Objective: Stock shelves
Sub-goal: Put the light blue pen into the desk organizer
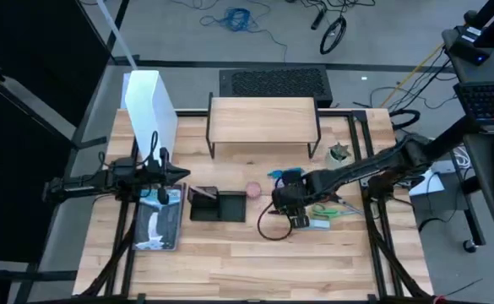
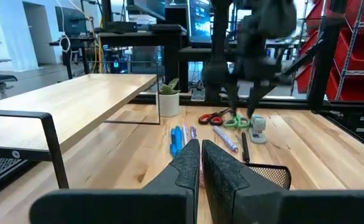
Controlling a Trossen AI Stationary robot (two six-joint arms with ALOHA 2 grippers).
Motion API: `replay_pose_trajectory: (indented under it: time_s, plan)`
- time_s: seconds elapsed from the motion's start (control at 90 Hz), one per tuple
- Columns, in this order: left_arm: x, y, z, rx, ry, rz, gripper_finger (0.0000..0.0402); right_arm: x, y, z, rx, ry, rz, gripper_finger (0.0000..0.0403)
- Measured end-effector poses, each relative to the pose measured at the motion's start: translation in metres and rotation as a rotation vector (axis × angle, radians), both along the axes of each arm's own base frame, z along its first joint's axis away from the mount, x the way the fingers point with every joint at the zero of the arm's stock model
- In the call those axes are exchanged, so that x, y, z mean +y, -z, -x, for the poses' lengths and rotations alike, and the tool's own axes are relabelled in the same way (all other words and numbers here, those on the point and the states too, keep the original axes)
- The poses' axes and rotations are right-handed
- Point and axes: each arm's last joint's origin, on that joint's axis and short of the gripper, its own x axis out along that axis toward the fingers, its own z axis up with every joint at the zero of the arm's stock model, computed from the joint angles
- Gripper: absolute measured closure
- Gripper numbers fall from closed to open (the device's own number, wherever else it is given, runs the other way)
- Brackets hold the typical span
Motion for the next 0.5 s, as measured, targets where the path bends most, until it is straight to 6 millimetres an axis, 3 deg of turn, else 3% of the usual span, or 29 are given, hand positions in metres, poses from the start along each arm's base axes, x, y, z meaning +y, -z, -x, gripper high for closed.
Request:
replay_pose_trajectory:
  time_s: [0.2,0.5]
  plan:
    - [0.0,0.0,0.0,0.001,0.0,0.0,0.0398,-0.007,0.035,0.0,-0.031,0.022,-0.006,0.0268]
    - [0.0,0.0,0.0,0.001,0.0,0.0,0.0398,-0.015,0.066,0.007,-0.012,0.03,0.005,0.0293]
